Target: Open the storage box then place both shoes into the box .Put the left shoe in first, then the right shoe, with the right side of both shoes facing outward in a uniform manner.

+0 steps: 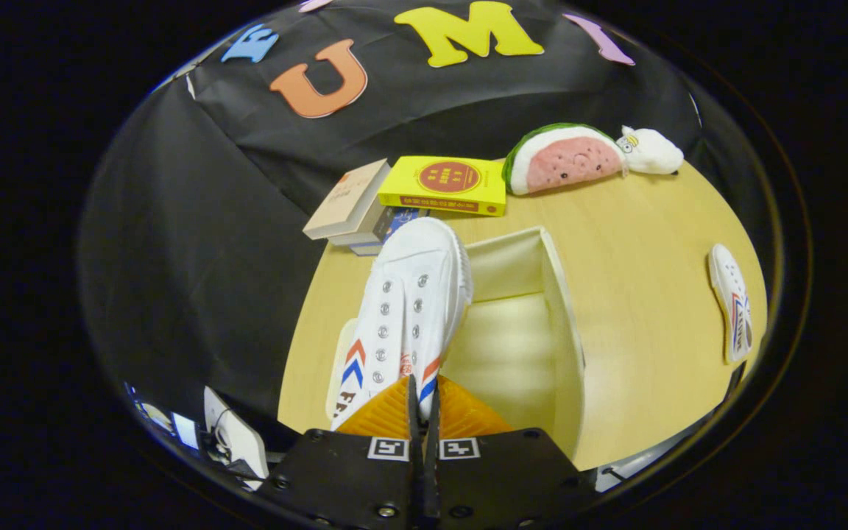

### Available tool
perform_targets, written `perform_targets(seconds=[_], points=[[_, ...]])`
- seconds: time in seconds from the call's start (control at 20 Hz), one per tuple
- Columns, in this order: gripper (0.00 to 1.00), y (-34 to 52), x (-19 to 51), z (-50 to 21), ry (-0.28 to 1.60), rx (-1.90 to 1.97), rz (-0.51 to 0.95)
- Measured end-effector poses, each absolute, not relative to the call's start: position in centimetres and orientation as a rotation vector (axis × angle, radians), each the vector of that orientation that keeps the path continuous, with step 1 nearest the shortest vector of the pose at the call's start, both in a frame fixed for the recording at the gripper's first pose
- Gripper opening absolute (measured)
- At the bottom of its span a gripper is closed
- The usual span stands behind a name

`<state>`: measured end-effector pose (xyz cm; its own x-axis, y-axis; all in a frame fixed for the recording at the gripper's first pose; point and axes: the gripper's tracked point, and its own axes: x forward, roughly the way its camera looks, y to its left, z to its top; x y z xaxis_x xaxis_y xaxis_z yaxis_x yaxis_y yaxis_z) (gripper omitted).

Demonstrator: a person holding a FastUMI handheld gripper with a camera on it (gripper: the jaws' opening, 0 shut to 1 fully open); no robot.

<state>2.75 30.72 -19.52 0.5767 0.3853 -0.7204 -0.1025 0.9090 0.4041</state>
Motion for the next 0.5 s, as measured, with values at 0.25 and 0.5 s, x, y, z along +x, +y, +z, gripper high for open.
perform_targets(seconds=[0.25, 0.5], points=[[0.0, 31.8, 3.0, -21.4, 0.936, 0.295, 0.293], [0.0, 32.1, 3.3, -22.6, 0.95, 0.292, 0.281]])
